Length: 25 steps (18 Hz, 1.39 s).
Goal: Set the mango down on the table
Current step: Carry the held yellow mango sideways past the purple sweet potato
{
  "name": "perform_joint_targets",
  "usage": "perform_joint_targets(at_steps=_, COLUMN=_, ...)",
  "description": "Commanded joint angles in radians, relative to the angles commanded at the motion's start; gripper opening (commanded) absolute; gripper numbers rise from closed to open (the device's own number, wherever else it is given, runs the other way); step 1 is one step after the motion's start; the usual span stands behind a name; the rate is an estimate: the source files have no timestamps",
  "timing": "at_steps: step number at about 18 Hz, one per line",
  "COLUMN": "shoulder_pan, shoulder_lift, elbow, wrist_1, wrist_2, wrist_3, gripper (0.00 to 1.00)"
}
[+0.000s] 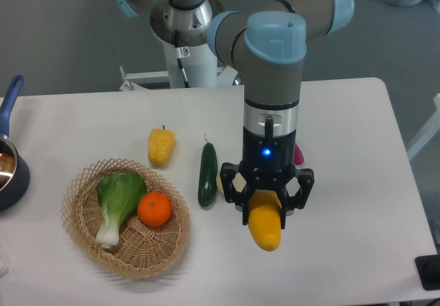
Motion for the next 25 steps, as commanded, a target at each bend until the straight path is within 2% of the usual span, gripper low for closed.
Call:
perform_joint_targets(at_steps=9, shoulder_pan=0.02, shoulder_lift=0.002, elbow=-0.009, wrist_1=0.0, wrist_2=-0.002, wrist_3=0.011, gripper=0.33)
perform_joint_targets(at_steps=14, shoulder_pan=0.044, shoulder_lift=0.017, elbow=-0.017, wrist_1=-0.012, wrist_2=-0.003, wrist_3=0.124, gripper=0.33)
perform_joint_targets(at_steps=19, shoulder_pan=0.107, shoulder_lift=0.055, elbow=-0.115, wrist_1=-0.014, wrist_2=-0.003, wrist_3=0.259, gripper=0.32)
perform_joint_targets(at_steps=22, shoulder_pan=0.158, shoulder_lift=0.083, elbow=-0.204, wrist_1=-0.015, wrist_2=-0.002, wrist_3=0.453, gripper=0.32)
perform_joint_targets(at_steps=25, shoulder_pan=0.221, shoulder_lift=0.081, elbow=-0.27, wrist_1=-0.015, wrist_2=0.002, wrist_3=0.644, gripper=0.32)
